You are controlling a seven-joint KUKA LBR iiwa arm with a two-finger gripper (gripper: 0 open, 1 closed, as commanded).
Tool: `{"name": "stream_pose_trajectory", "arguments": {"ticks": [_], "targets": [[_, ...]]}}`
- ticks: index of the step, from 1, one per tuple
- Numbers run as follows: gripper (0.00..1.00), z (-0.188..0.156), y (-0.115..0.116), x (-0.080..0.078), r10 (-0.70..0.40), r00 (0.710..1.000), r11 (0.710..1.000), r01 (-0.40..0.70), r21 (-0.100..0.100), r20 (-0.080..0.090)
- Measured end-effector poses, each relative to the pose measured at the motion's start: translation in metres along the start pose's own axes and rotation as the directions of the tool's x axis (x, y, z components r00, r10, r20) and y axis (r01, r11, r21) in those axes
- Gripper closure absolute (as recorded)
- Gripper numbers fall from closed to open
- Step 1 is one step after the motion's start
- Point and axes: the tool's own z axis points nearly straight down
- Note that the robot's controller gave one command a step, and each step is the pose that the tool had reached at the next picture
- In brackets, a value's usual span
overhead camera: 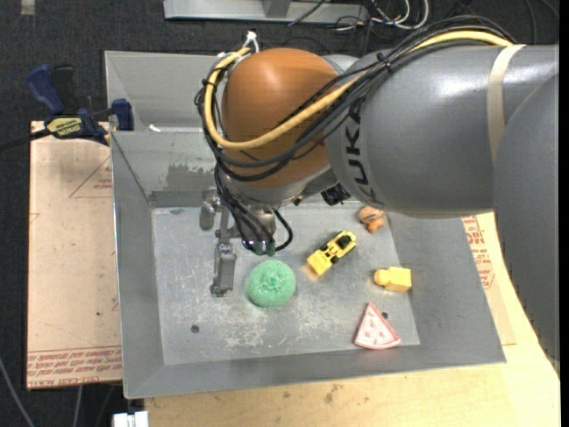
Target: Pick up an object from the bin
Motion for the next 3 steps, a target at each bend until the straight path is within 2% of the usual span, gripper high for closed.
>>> {"name": "stream_pose_trajectory", "arguments": {"ticks": [1,2,3], "targets": [[0.00,-0.005,-0.001,-0.001,0.004,1.000,1.000,-0.004,-0.002,0.007],[0.00,0.015,-0.037,-0.010,0.001,1.000,1.000,-0.001,-0.004,0.010],[0.00,0.028,-0.074,-0.010,-0.036,0.999,0.999,0.036,0.002,0.005]]}}
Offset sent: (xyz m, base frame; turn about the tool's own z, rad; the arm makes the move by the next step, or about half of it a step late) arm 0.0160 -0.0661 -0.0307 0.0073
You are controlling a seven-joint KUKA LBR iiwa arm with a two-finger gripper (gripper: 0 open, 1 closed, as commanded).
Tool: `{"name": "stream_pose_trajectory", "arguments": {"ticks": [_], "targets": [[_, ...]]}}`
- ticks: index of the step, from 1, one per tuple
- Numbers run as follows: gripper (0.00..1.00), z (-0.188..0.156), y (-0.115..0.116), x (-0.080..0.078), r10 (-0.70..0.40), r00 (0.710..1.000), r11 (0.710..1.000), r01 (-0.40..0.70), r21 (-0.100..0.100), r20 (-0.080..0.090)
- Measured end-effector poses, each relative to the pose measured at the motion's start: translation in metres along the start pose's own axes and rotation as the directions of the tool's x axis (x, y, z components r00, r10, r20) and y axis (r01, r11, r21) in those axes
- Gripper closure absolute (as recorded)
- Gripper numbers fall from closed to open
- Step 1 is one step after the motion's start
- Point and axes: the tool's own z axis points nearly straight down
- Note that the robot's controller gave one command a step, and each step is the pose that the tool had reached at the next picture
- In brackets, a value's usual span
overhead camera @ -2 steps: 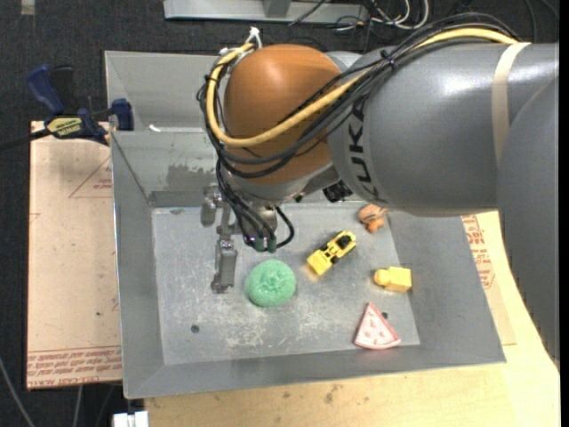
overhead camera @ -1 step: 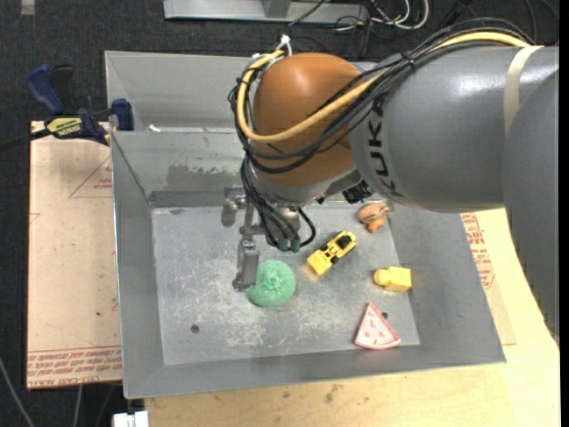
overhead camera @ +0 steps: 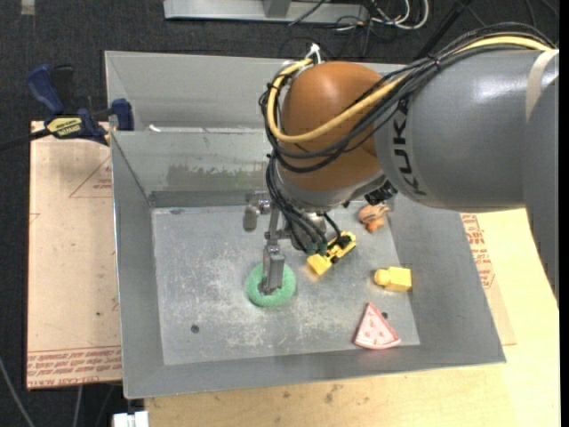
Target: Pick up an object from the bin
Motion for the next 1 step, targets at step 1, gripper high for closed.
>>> {"name": "stream_pose_trajectory", "arguments": {"ticks": [1], "targets": [[0.00,0.0045,-0.0243,-0.0093,-0.051,0.999,0.999,0.051,-0.003,0.004]]}}
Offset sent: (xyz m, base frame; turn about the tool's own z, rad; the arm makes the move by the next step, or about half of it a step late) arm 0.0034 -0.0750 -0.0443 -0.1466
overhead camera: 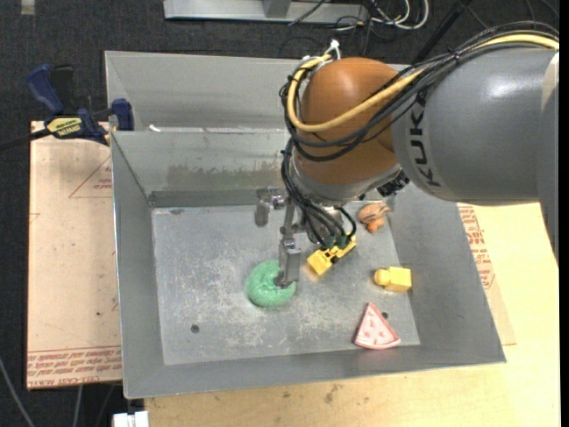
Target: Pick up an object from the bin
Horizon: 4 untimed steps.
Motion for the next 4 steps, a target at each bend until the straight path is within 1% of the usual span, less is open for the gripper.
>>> {"name": "stream_pose_trajectory", "arguments": {"ticks": [1,2,3,4], "targets": [[0.00,0.007,-0.015,0.001,-0.028,1.000,1.000,0.028,0.000,0.007],[0.00,0.058,-0.010,-0.040,-0.008,1.000,1.000,0.008,0.001,0.007],[0.00,0.089,-0.016,-0.003,-0.105,0.994,0.994,0.105,0.000,0.002],[1.00,0.127,-0.040,-0.025,0.002,1.000,1.000,-0.002,0.000,0.001]]}}
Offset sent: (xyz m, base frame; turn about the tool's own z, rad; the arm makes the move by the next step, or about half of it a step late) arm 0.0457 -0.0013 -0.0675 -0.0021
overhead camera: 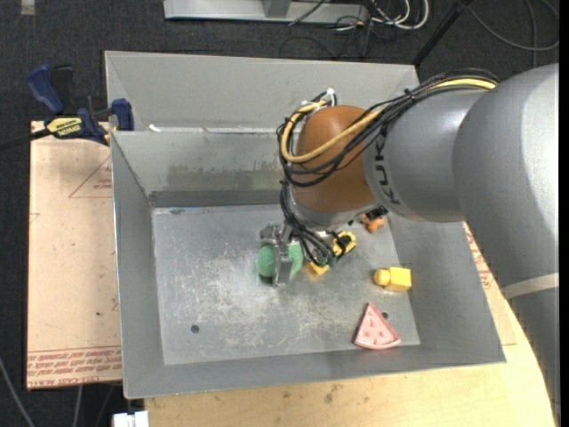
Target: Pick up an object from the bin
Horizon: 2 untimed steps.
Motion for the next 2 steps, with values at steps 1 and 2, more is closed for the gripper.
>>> {"name": "stream_pose_trajectory", "arguments": {"ticks": [1,2], "targets": [[1.00,0.000,0.000,0.000,0.000,1.000,1.000,0.000,0.000,0.000],[1.00,-0.145,-0.015,-0.029,0.004,1.000,1.000,-0.004,0.000,0.002]]}}
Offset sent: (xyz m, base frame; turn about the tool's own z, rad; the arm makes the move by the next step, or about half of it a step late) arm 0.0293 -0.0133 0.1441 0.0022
